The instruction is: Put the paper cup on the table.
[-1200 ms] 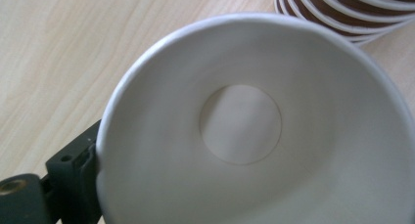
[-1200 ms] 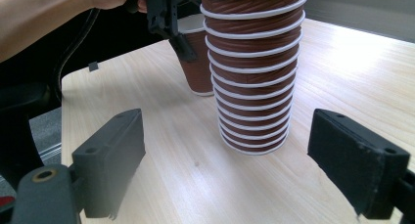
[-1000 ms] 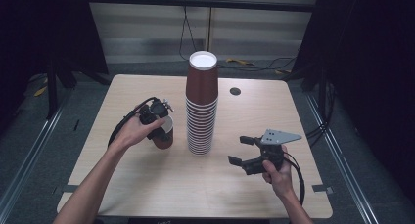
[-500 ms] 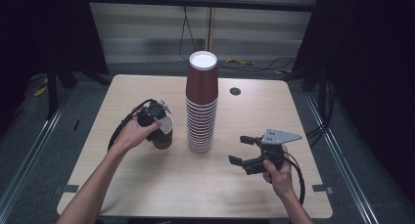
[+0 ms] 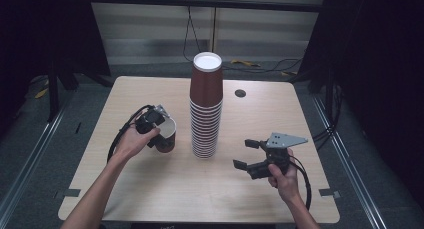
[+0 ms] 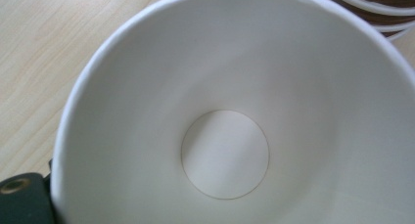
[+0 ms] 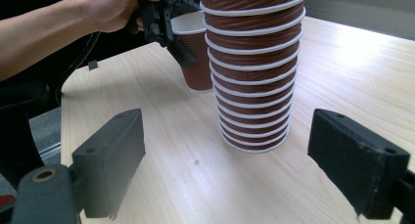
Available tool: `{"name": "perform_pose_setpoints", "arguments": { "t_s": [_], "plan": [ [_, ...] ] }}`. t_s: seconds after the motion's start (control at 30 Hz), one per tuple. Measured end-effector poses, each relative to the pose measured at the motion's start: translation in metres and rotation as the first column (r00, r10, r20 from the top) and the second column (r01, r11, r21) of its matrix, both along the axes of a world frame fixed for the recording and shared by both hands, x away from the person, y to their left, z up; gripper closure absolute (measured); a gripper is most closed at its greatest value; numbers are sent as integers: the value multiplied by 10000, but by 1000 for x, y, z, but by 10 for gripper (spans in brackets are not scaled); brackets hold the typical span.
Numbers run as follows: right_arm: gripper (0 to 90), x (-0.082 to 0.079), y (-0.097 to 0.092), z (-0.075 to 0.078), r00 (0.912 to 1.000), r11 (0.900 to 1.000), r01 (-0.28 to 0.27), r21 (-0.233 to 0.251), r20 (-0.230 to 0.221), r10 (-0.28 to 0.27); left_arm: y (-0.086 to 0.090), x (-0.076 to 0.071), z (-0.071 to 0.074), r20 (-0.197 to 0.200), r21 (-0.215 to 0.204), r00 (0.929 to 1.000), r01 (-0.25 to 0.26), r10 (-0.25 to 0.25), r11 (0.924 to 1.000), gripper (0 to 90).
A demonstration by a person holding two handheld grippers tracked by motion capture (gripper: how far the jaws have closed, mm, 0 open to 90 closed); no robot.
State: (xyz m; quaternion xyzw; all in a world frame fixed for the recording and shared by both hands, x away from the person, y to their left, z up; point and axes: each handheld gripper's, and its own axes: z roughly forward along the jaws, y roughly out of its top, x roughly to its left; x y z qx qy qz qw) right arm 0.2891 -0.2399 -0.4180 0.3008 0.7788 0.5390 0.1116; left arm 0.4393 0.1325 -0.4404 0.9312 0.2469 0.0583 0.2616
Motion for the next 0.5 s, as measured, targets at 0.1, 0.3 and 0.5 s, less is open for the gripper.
{"name": "perform_pose_setpoints", "arguments": {
  "t_s": [0.1,0.3,0.5],
  "plan": [
    [137,0,0,0,10000,10000,6,6,-20,-6,2,-1,-2,65,-109,10000,-37,38,9999,46],
    [137,0,0,-1,10000,10000,1,1,-19,-1,6,-7,-9,283,-488,9993,-239,253,9985,38],
    [137,0,0,-1,10000,10000,-12,6,-31,12,15,-11,-21,154,-1075,9991,-367,386,9935,161]
  ]
}}
